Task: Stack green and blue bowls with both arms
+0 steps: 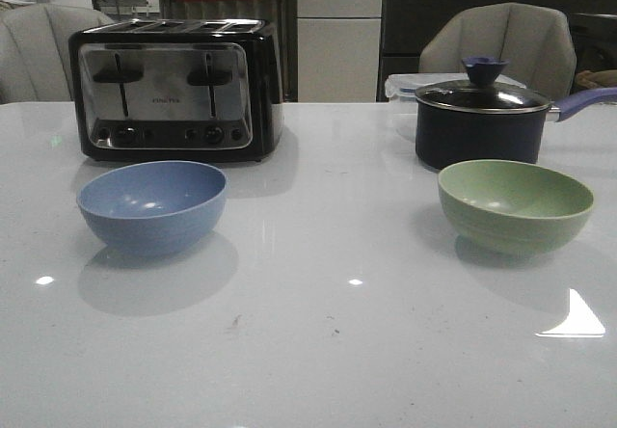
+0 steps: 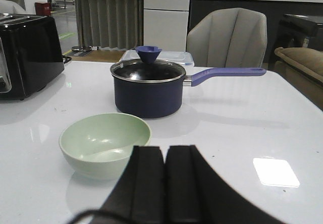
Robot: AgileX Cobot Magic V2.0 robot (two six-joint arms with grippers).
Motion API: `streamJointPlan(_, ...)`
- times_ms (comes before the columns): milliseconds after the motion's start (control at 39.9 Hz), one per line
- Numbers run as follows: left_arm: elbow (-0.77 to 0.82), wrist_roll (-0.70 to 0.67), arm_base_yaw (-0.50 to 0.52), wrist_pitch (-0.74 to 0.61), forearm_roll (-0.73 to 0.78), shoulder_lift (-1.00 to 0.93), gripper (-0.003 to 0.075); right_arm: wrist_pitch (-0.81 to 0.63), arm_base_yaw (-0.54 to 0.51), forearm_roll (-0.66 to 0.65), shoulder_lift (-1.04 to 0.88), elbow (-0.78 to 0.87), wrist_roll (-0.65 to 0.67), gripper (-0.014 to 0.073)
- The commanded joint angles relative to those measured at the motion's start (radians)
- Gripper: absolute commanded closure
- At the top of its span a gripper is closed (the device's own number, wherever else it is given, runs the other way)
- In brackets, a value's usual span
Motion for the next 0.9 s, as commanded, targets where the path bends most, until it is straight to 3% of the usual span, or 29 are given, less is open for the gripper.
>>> streamJointPlan(0, 0.004, -0.009, 0.002, -0.091, 0.000, -0.021, 0.0627, -0.094, -0.005, -0.013, -0.018, -0.003, -0.002, 0.0537)
streamJointPlan(727, 0.004, -0.009, 0.002, -0.091, 0.000, -0.021, 0.0627, -0.101, -0.005, -0.007, -0.018, -0.003, -0.002, 0.0537)
streamJointPlan(878, 0.002, -0.009, 0.002, -0.147, 0.000, -0.021, 0.0627, -0.103, -0.005, -0.007, -0.018, -0.008, -0.002, 0.0537)
